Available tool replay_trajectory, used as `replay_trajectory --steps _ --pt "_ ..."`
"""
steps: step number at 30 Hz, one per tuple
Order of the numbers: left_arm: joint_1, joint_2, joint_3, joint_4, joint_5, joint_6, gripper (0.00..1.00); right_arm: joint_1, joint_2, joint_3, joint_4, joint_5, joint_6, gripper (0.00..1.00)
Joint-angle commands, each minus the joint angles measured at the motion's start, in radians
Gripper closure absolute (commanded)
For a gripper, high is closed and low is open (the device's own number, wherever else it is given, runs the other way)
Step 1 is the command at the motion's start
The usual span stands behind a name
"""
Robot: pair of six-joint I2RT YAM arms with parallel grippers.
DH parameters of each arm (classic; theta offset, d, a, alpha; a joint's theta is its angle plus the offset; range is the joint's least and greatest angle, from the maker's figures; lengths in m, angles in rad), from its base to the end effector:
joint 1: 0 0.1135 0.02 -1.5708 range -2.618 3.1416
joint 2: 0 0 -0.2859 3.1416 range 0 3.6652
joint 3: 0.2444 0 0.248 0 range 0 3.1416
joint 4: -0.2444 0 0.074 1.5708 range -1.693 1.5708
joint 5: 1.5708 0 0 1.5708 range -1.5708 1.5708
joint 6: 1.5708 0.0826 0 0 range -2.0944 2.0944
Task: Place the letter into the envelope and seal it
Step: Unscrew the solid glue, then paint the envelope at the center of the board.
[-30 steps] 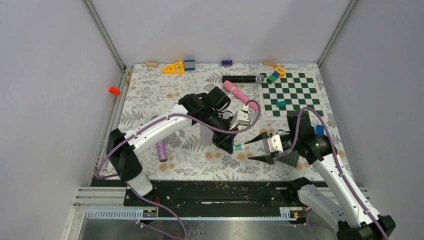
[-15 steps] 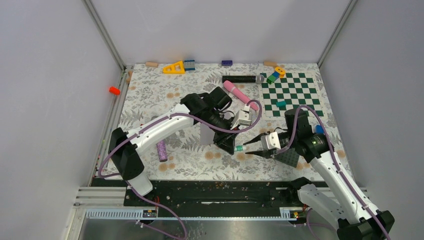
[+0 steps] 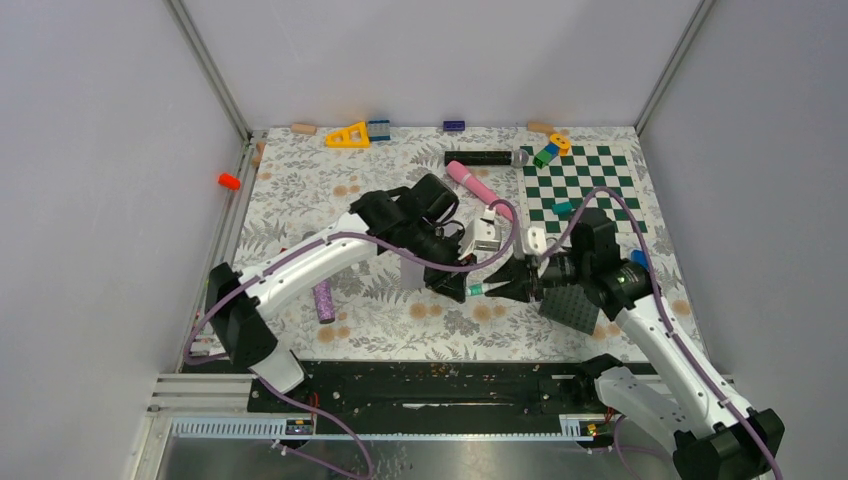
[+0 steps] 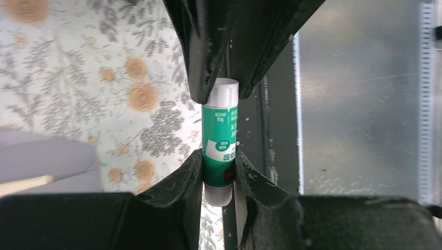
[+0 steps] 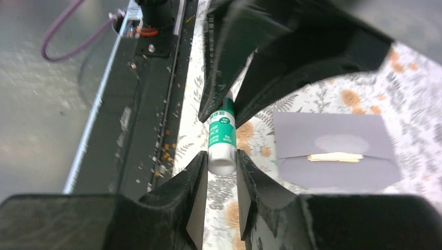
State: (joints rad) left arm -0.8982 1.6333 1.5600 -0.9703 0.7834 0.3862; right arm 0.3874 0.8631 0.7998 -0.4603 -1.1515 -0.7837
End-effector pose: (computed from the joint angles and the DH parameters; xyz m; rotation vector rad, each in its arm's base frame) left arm 0.1718 -0.3092 0.3265 1.7746 1.8927 -1.2066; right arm 0.1301 0.1346 0.3216 -1.5169 1.0983 0.9167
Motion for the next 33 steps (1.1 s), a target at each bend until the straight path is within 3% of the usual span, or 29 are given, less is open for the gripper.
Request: replay_trajectory --steps 1,7,13,17,22,33 --pt "-0.029 -0.122 -0.052 0.196 -0.254 -0.047 0.96 0.013 0.051 0.031 0.16 0.059 0.539 0.81" --pt "-0.051 -0.152 -0.098 0.279 -0.413 -0.068 0.96 0.01 0.188 0.088 0.163 0.069 1.06 0.76" --pt "-0.059 -0.163 -0.114 0.283 -0.408 -0.061 0.96 -0.023 0.208 0.074 0.355 -0.042 1.321 0.63" --pt "-0.06 -0.17 -0.125 0.283 -0.399 -0.052 0.96 -0.025 0.187 0.077 0.35 -0.026 1.273 0.52" --pt "-0.06 -0.161 -0.116 0.274 -0.398 -0.05 0.96 -0.025 0.183 0.054 0.332 0.003 1.243 0.49" --pt "-0.06 -0.15 -0.104 0.263 -0.405 -0.05 0.96 0.002 0.171 0.056 0.2 0.117 1.112 0.53"
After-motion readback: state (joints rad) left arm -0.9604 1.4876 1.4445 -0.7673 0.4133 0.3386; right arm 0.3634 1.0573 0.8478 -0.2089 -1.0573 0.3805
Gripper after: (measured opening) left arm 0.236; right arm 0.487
